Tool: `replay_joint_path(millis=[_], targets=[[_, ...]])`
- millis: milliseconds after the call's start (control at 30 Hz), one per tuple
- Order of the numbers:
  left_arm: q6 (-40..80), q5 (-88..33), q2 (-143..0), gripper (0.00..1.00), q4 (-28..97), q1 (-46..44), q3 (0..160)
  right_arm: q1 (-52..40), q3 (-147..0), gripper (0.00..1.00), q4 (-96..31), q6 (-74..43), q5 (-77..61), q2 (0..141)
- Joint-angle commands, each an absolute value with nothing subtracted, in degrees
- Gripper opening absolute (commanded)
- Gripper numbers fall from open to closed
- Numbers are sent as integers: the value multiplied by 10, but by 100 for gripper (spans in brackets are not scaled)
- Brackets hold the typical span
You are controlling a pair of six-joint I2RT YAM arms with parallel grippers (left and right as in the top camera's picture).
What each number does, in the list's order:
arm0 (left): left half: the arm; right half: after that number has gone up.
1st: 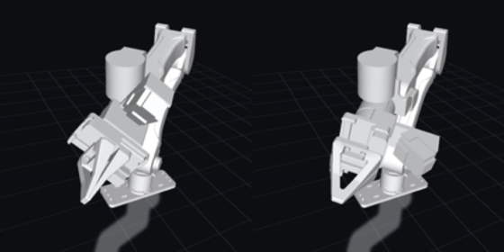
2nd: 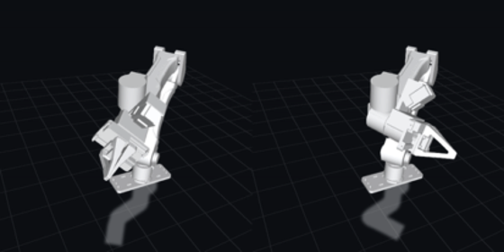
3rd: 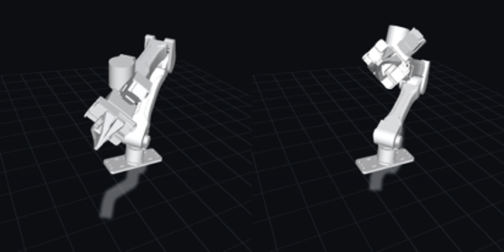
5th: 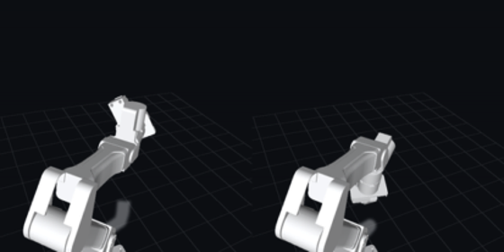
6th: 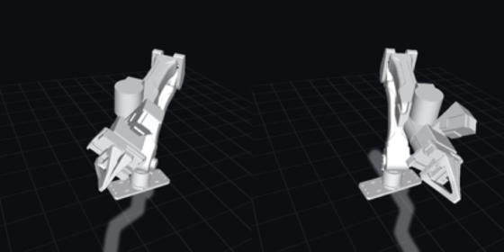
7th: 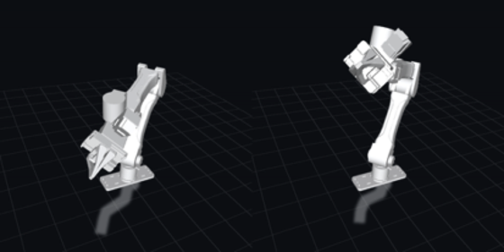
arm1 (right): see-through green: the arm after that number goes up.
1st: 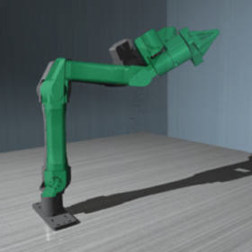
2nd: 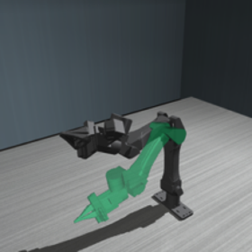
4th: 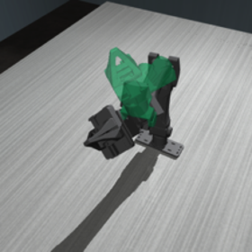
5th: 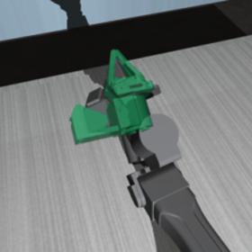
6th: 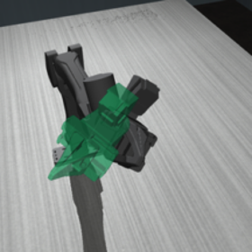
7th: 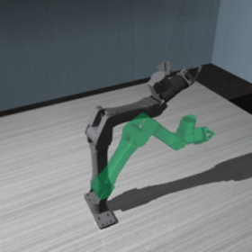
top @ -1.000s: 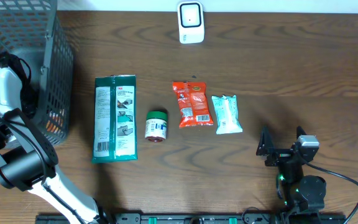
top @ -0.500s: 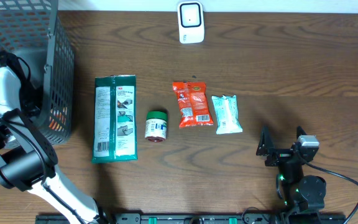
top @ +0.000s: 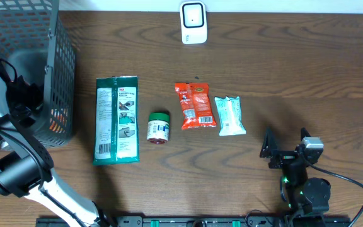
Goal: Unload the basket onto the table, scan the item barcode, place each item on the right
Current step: 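Grasp the small orange Kleenex tissue pack in the basket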
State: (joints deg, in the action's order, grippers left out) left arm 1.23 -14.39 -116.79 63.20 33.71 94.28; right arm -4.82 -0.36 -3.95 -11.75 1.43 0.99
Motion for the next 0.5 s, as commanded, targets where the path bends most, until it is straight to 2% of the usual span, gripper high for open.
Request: replay_joint_path(millis=[0, 167, 233, 367, 467], targets=[[-2, -147, -1170, 89, 601, 336, 893, -45, -3, 99, -41, -120, 14, 8], [3, -147, -1171, 86, 544, 336, 840, -45, -3, 99, -41, -120, 14, 8], [13, -141, -1171, 79, 534, 336, 836, -45, -3, 99, -41, -120, 14, 8], [23, -122, -1170, 60, 534, 341, 858, -45, -3, 99, -41, -120, 14, 8], [40, -121, -1169, 53, 533, 350, 882, -45, -3, 99, -41, -120, 14, 8]])
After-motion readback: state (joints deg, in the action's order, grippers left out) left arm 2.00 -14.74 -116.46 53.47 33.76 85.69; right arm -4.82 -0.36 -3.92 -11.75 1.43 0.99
